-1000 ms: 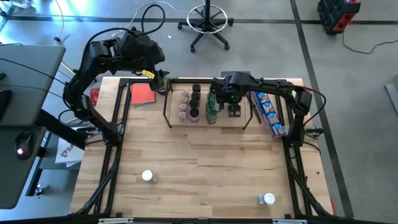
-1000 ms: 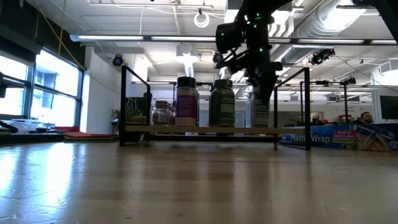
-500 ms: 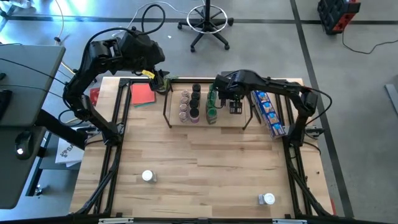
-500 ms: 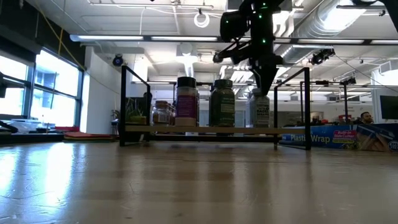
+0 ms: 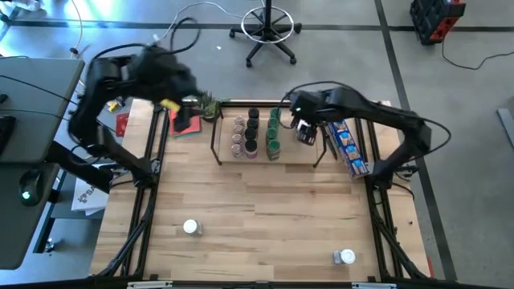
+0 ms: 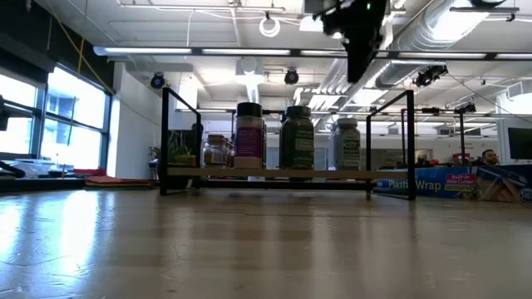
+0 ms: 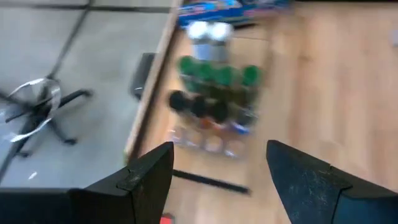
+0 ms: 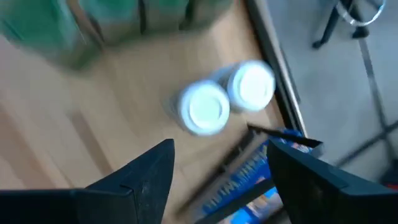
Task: Shelf spices
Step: Put the white seasoning bottle aligned with the other green seasoning bottles on the shelf
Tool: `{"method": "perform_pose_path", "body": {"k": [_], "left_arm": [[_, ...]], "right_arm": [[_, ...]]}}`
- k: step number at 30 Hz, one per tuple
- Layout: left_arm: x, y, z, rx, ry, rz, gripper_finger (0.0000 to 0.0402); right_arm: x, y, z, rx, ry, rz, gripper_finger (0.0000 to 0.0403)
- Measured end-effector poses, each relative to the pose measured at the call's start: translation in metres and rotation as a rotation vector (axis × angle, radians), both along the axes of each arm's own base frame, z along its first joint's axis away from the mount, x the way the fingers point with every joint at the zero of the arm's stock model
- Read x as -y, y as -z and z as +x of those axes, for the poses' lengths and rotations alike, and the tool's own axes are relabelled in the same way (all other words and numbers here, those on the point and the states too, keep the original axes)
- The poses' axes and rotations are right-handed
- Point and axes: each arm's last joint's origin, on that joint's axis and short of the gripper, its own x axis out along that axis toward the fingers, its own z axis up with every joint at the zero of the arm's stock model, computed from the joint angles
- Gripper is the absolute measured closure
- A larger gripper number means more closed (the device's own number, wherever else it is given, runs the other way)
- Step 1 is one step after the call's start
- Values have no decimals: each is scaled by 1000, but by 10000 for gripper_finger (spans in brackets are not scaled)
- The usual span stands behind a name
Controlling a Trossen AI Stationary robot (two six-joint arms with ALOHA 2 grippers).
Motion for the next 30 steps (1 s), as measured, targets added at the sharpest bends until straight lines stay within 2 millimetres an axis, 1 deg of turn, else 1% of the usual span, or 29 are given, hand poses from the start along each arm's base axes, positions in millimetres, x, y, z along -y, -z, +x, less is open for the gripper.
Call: {"method": "perform_pose_path", "body": {"k": [2,4,6,9,12,14,17,19,23,26,30], "left_arm": [[13,-6,-14,47,76,-23,149],[27,-10,-33,94,143,-59,149],[36,-9,-51,112,139,-77,149],[45,4,-73,103,94,-143,149],[52,27,-81,55,118,-287,149],[56,48,-80,-11,107,-400,149],[65,83,-71,-149,113,-537,149],[71,107,-63,-255,77,-588,149],[90,146,-44,-442,-9,-616,149],[112,168,-28,-540,-50,-630,149],[153,182,-12,-585,24,-623,149]], "right_arm": [[-8,-17,-5,142,59,-19,153],[-16,-34,-8,310,121,-34,153],[-23,-48,-8,459,162,-65,153],[-30,-62,-5,605,191,-139,153],[-34,-68,0,659,179,-191,153],[-34,-68,2,657,163,-201,153],[-34,-66,2,632,151,-203,153],[-34,-65,1,613,133,-206,153],[-35,-62,-2,542,65,-191,153],[-37,-59,-4,493,-19,-138,153],[-41,-56,-6,446,-107,-67,153]]}}
